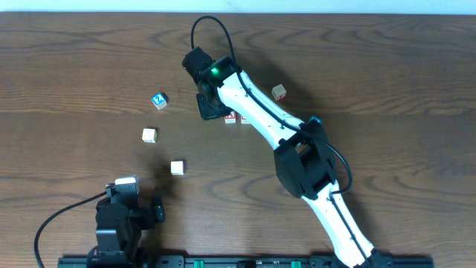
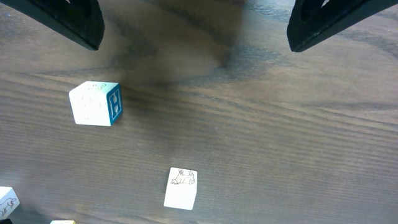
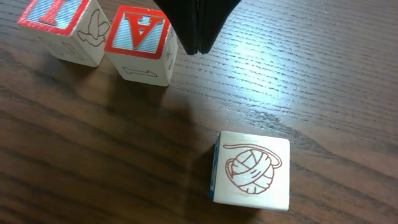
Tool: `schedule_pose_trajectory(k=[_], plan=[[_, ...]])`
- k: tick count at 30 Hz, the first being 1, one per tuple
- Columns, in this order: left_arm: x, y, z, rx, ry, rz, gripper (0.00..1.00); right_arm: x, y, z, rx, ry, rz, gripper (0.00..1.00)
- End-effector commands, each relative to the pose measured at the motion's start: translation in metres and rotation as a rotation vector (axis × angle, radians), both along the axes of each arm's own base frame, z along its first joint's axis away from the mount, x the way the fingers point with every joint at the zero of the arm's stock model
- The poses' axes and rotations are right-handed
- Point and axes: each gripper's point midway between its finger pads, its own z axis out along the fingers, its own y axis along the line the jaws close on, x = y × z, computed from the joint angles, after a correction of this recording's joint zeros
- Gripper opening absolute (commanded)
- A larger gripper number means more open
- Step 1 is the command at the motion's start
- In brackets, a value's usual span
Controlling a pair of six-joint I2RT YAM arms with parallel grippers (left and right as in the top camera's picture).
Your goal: Spell out Ai2
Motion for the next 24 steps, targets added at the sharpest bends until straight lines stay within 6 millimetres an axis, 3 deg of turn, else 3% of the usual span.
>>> schedule_pose_trajectory(k=[1,14,24], plan=[[-0.006,0.001,-0.015,0.008,0.049,0.000,0.95,0.005,0.001,0.001,-0.010,-0.024,0.010,0.02],[-0.006,0.001,-0.015,0.008,0.049,0.000,0.95,0.000,-0.002,-0.016,-0.023,-0.005,0.010,0.01],[-0.006,0.001,-0.015,0.008,0.049,0.000,0.95,0.003,-0.002,-0.017,-0.021,-0.014,0.008,0.02]])
